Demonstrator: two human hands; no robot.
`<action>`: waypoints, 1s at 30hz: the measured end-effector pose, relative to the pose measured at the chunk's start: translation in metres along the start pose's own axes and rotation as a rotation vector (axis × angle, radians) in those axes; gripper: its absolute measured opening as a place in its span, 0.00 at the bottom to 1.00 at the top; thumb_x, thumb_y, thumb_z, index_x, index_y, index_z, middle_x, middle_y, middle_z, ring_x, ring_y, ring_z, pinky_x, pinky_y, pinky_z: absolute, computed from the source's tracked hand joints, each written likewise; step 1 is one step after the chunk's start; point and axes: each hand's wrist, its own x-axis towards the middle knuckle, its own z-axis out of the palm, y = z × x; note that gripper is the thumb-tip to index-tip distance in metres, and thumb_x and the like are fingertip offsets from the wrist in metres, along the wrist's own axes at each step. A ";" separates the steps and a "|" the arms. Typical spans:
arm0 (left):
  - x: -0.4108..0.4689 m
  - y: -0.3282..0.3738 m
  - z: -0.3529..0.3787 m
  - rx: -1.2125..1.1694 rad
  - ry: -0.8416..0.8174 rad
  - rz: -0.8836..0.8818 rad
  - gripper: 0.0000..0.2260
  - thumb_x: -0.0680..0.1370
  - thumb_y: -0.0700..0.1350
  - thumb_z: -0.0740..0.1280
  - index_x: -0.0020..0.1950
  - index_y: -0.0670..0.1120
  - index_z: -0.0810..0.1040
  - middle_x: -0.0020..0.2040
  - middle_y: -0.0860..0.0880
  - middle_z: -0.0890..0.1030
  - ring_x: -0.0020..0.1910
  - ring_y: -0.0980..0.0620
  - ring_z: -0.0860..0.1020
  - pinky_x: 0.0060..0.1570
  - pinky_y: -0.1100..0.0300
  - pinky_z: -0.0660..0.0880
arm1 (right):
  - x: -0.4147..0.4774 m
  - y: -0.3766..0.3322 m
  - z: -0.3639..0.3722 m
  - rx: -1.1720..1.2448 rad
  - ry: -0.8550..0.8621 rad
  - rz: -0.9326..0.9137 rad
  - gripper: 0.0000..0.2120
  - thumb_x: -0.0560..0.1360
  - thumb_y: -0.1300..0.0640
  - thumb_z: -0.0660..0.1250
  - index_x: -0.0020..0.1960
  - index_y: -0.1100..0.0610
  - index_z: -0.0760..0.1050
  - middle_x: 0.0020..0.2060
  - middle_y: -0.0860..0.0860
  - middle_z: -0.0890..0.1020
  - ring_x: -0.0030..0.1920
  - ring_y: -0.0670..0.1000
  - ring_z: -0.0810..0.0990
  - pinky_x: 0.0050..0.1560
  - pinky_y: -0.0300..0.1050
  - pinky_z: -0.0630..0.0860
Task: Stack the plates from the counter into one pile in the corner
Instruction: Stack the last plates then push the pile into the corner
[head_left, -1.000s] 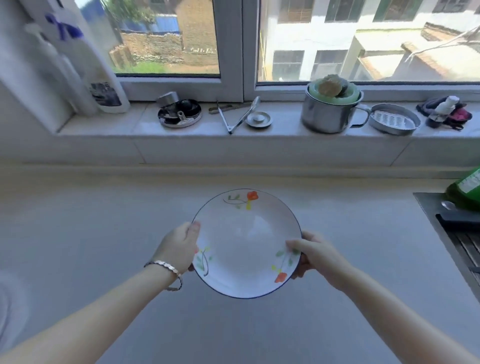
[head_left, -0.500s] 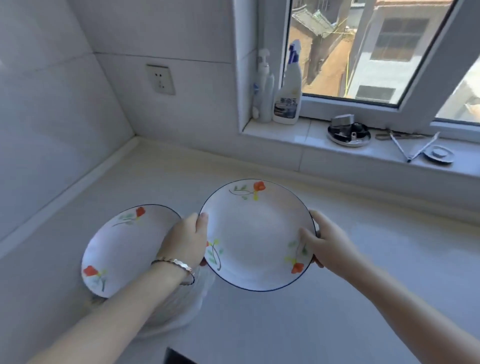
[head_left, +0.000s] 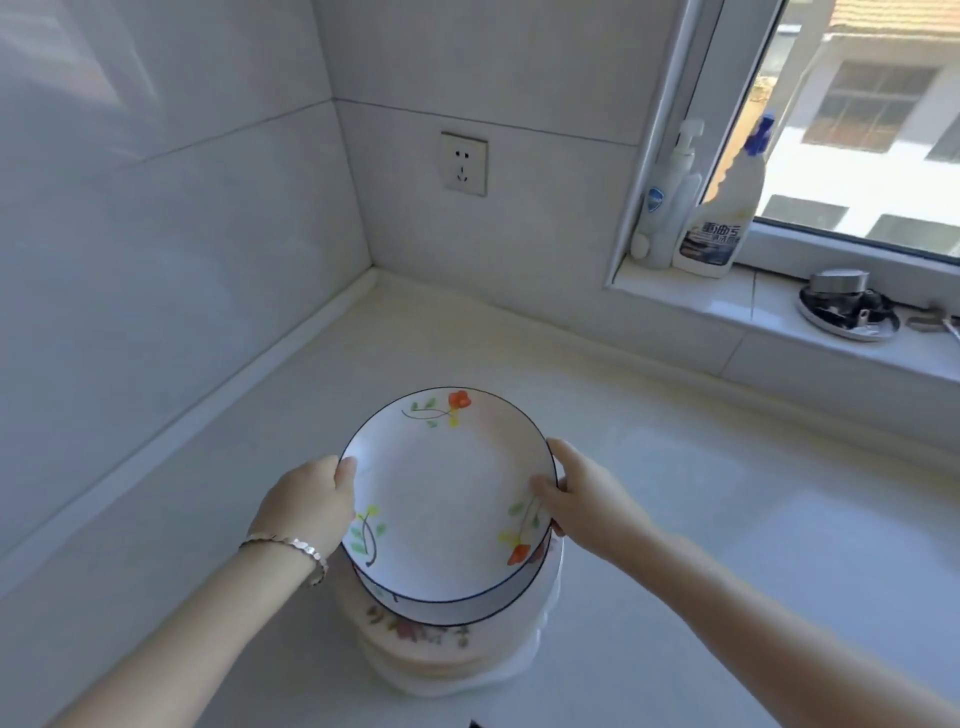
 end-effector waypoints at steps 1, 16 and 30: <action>0.002 -0.005 0.002 0.021 -0.010 -0.014 0.18 0.81 0.47 0.51 0.34 0.42 0.67 0.31 0.49 0.77 0.41 0.44 0.79 0.39 0.56 0.69 | 0.003 -0.001 0.004 -0.029 -0.018 0.008 0.17 0.77 0.55 0.55 0.66 0.52 0.65 0.38 0.50 0.77 0.41 0.54 0.78 0.37 0.43 0.73; -0.009 -0.017 0.024 0.284 0.044 0.060 0.16 0.80 0.49 0.52 0.33 0.47 0.62 0.35 0.53 0.84 0.32 0.48 0.72 0.28 0.63 0.62 | 0.006 0.014 0.018 -0.345 0.051 0.108 0.17 0.74 0.54 0.55 0.62 0.50 0.68 0.46 0.51 0.80 0.50 0.56 0.78 0.42 0.44 0.74; -0.014 -0.028 0.051 -0.740 -0.073 -0.110 0.21 0.81 0.58 0.50 0.74 0.58 0.58 0.76 0.58 0.56 0.74 0.55 0.60 0.67 0.60 0.65 | 0.019 0.034 0.046 0.790 0.014 0.142 0.26 0.78 0.39 0.52 0.73 0.46 0.61 0.72 0.43 0.64 0.74 0.46 0.60 0.75 0.51 0.56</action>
